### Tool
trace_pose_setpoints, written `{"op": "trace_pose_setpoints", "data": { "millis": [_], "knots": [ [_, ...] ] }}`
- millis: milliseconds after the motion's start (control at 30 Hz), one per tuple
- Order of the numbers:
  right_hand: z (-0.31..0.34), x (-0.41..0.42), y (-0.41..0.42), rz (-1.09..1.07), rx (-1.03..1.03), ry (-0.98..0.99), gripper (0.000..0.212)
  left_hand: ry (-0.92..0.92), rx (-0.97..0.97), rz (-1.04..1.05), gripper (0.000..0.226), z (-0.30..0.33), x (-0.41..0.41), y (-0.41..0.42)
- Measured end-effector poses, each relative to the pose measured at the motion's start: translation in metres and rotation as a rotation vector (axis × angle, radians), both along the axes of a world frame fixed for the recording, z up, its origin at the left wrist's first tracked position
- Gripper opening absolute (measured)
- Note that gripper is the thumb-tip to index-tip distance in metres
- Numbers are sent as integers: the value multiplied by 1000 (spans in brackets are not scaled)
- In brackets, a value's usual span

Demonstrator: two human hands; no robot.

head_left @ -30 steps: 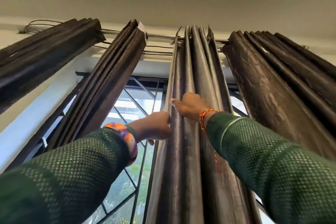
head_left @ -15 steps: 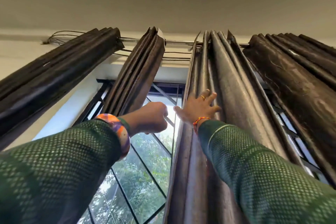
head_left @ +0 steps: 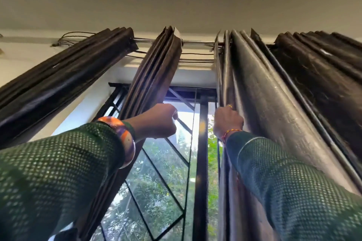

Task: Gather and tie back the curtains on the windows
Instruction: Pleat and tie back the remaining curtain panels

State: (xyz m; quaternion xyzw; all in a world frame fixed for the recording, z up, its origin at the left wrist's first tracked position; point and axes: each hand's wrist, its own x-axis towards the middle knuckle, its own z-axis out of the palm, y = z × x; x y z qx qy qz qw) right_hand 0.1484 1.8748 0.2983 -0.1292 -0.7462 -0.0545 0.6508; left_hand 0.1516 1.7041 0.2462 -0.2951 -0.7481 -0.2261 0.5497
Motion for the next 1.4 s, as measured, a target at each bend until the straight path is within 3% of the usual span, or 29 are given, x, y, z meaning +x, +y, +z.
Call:
{"op": "trace_pose_setpoints", "data": {
  "millis": [100, 233, 367, 467, 600, 800, 900, 1033, 1100, 1267, 1400],
  "knots": [
    [8, 27, 28, 153, -7, 68, 42, 36, 19, 4, 37, 7, 3, 24],
    [18, 72, 90, 161, 93, 59, 64, 52, 37, -31, 39, 16, 19, 71],
    [35, 124, 157, 198, -17, 191, 37, 91, 3, -29, 34, 26, 44, 133],
    [57, 158, 190, 282, -59, 269, 37, 139, 20, -25, 36, 34, 62, 178],
    [84, 176, 229, 372, -63, 229, 37, 175, 10, -40, 38, 43, 81, 225],
    [87, 194, 288, 418, -146, 242, 31, 160, -13, -31, 36, 46, 88, 248],
    [83, 196, 291, 481, -141, 203, 29, 150, 20, -27, 39, 50, 84, 241],
    [72, 182, 264, 642, -28, 26, 40, 187, 100, -145, 26, 47, 84, 242],
    [62, 173, 248, 666, 34, 37, 44, 199, 148, -245, 24, 37, 83, 247],
    [24, 155, 211, 664, 107, 42, 69, 119, 218, -385, 45, 4, 75, 242],
    [-3, 140, 193, 745, 130, -31, 45, 64, 211, -412, 47, -21, 76, 236]
  ]
}}
